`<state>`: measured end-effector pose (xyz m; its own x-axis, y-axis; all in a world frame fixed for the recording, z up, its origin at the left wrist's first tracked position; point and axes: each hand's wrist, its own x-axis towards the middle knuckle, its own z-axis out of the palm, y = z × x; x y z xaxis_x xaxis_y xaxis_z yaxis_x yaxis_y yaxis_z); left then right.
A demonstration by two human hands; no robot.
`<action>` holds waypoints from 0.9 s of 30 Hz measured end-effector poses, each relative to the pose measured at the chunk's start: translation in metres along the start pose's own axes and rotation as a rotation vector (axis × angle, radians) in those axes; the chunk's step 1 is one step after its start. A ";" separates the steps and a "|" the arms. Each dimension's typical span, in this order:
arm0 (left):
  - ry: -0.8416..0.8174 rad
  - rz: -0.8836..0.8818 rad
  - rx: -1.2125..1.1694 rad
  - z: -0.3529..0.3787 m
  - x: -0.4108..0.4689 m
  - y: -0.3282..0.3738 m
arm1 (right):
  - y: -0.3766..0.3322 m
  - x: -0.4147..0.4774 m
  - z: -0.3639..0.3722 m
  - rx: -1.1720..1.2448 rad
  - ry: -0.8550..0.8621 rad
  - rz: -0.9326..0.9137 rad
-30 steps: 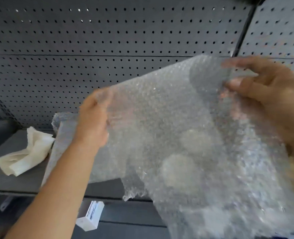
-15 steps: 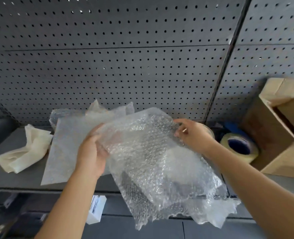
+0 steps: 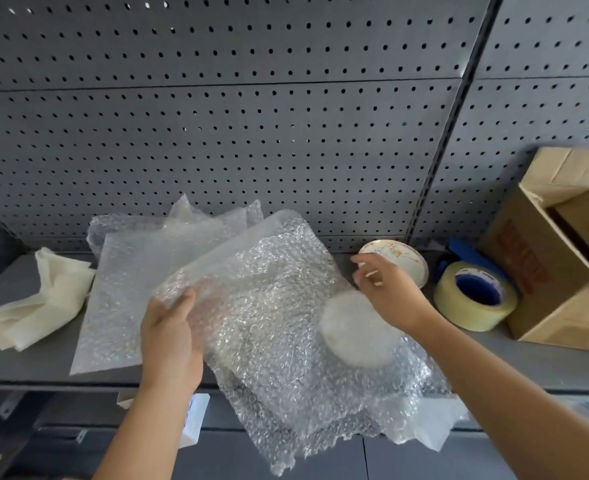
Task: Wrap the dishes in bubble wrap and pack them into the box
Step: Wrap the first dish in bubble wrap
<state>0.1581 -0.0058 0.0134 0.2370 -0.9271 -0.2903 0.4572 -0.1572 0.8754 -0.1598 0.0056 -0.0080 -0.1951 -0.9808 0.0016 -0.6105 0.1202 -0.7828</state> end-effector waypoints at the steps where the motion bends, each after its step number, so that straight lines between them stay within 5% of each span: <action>1: 0.005 0.024 0.004 -0.007 0.005 -0.003 | 0.006 -0.005 -0.004 -0.016 0.030 0.032; 9: -0.015 0.188 -0.068 -0.028 0.001 0.009 | 0.040 -0.044 -0.009 -0.311 0.038 0.168; 16: 0.145 0.224 -0.022 -0.020 -0.020 -0.006 | 0.036 -0.037 -0.009 -0.199 -0.064 0.308; 19: 0.066 0.213 0.114 -0.009 -0.034 -0.017 | 0.037 -0.038 -0.020 -0.075 -0.011 0.343; 27: 0.026 0.921 0.900 0.034 -0.065 -0.036 | 0.048 -0.055 -0.066 0.362 0.297 0.405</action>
<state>0.0978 0.0483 0.0140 0.1758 -0.8104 0.5589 -0.6165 0.3520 0.7043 -0.2287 0.0756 -0.0045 -0.5943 -0.7769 -0.2077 -0.1536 0.3632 -0.9190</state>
